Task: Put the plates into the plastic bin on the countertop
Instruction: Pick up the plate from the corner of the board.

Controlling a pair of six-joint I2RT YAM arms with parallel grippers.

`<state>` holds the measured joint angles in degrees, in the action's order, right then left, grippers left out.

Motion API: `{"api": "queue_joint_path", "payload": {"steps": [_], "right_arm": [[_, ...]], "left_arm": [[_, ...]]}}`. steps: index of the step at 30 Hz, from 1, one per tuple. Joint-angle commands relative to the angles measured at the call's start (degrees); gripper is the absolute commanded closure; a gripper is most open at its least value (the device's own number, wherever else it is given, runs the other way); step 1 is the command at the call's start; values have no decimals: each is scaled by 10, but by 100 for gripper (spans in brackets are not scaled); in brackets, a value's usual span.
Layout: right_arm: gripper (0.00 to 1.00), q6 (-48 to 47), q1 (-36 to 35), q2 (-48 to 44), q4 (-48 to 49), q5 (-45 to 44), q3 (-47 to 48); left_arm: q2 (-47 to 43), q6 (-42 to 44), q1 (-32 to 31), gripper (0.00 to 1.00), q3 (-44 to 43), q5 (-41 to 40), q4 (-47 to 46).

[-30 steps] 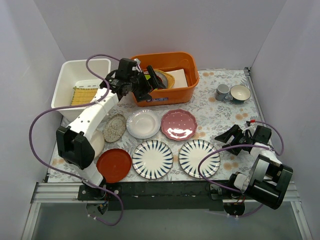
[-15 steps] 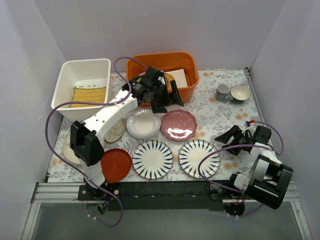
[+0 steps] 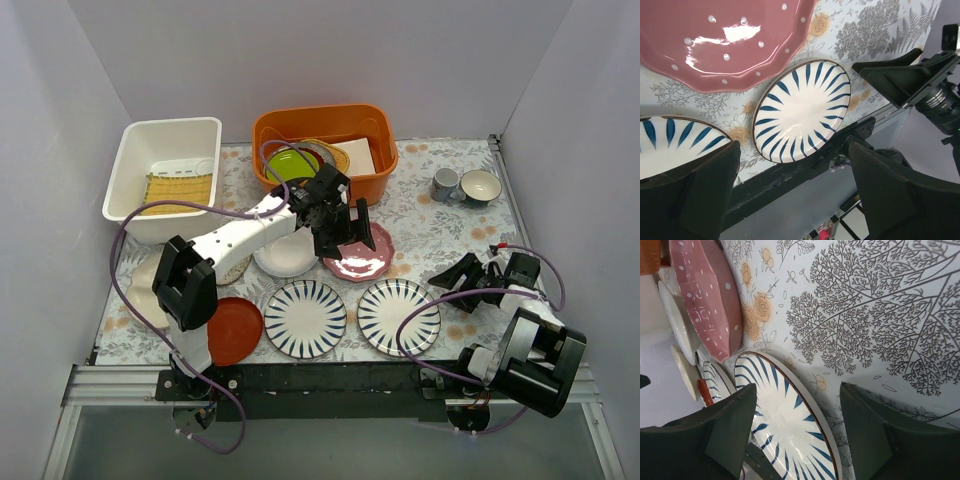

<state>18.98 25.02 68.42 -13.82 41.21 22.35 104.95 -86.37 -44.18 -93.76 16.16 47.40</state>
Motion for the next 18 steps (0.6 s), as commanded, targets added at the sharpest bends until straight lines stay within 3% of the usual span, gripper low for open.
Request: {"api": "queue_joint_path", "payload": {"steps": [1, 11, 18], "right_arm": [[25, -6, -19, 11, -52, -35, -16], [34, 12, -89, 30, -79, -83, -12], [52, 20, -100, 67, -94, -133, -4]], "left_arm": [[13, -6, -19, 11, 13, 26, -8], [26, -19, -28, 11, 27, 45, -29], [20, -23, -28, 11, 37, 51, -40]]}}
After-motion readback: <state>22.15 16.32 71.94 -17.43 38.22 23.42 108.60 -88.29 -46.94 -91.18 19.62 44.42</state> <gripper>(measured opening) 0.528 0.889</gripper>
